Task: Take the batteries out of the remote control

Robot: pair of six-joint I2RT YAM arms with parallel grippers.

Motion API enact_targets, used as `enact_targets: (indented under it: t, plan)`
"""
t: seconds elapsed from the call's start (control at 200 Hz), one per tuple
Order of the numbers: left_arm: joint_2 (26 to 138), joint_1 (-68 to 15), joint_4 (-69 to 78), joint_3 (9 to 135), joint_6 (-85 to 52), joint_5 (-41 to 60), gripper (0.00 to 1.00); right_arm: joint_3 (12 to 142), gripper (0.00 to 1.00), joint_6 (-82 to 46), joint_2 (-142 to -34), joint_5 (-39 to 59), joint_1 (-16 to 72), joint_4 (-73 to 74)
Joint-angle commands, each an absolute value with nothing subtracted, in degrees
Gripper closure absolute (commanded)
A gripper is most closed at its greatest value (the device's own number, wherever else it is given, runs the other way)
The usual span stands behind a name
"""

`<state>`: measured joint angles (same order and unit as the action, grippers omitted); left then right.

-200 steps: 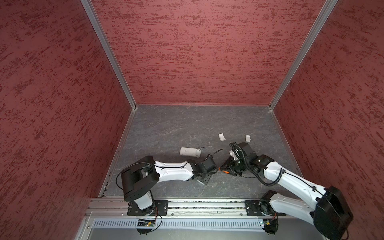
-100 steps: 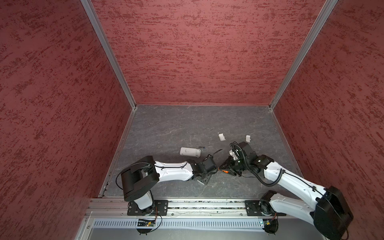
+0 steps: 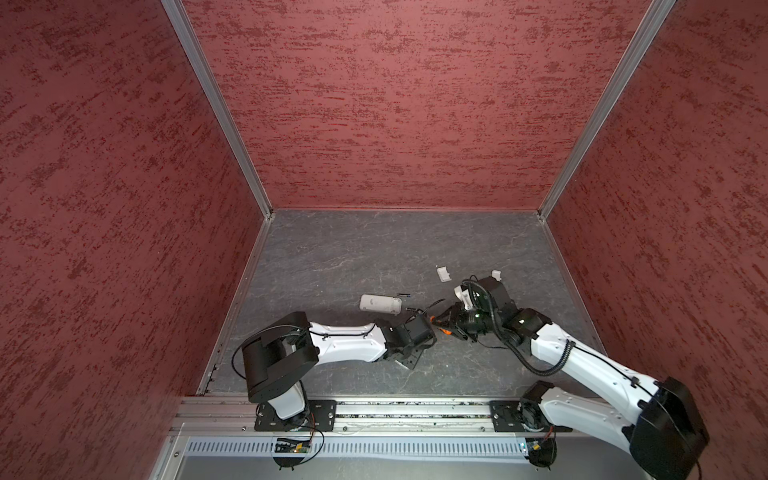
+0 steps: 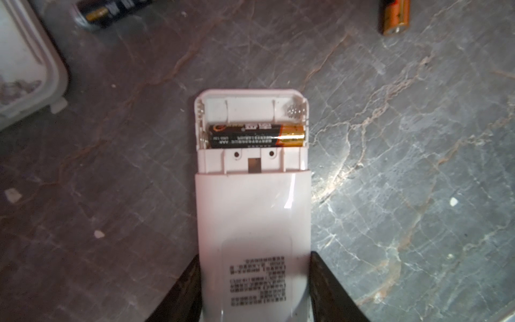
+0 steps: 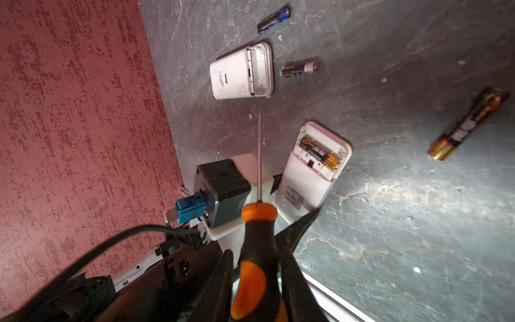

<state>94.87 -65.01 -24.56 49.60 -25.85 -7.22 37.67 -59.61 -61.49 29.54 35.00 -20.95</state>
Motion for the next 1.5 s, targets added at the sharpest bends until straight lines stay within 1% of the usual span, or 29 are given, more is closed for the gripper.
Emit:
enact_targets:
  t: [0.0,0.065,0.18,0.215,0.361,0.491,0.747,0.892,1.212,1.493]
  plan:
    - [99.76,-65.64,-25.03,46.13,-25.64,-2.02,0.56,39.79,1.00,-57.98,-60.69,27.15,35.02,-22.57]
    - [99.76,-65.48,-25.78,46.24,-25.98,-2.48,0.53,39.79,1.00,-57.40,-60.32,26.05,34.64,-23.76]
    - [99.50,-64.80,-27.90,46.85,-27.08,-3.87,0.35,39.45,1.00,-56.66,-59.68,25.26,33.63,-24.43]
    - [99.37,-64.62,-28.94,47.27,-27.54,-4.40,0.32,39.25,1.00,-56.21,-59.44,24.99,33.35,-24.52]
    - [98.25,-64.60,-33.07,48.37,-30.47,-7.03,0.24,38.02,1.00,-55.72,-58.20,25.27,32.38,-23.43]
    - [96.87,-65.45,-36.92,48.93,-34.72,-9.22,0.22,37.28,1.00,-54.80,-56.77,25.23,31.61,-23.21]
    - [97.57,-70.31,-45.23,50.43,-46.07,-13.92,0.22,36.99,1.00,-53.20,-54.67,26.83,29.76,-22.34]
    - [99.08,-70.93,-45.95,50.49,-51.70,-16.21,0.22,36.28,1.00,-52.93,-54.91,28.24,29.62,-20.92]
    - [101.74,-66.45,-42.39,50.66,-55.62,-18.70,0.22,35.57,1.00,-51.76,-53.58,28.39,29.53,-22.49]
    - [104.19,-61.72,-38.81,54.07,-53.11,-19.87,0.22,34.21,1.00,-52.21,-51.77,27.92,29.53,-22.21]
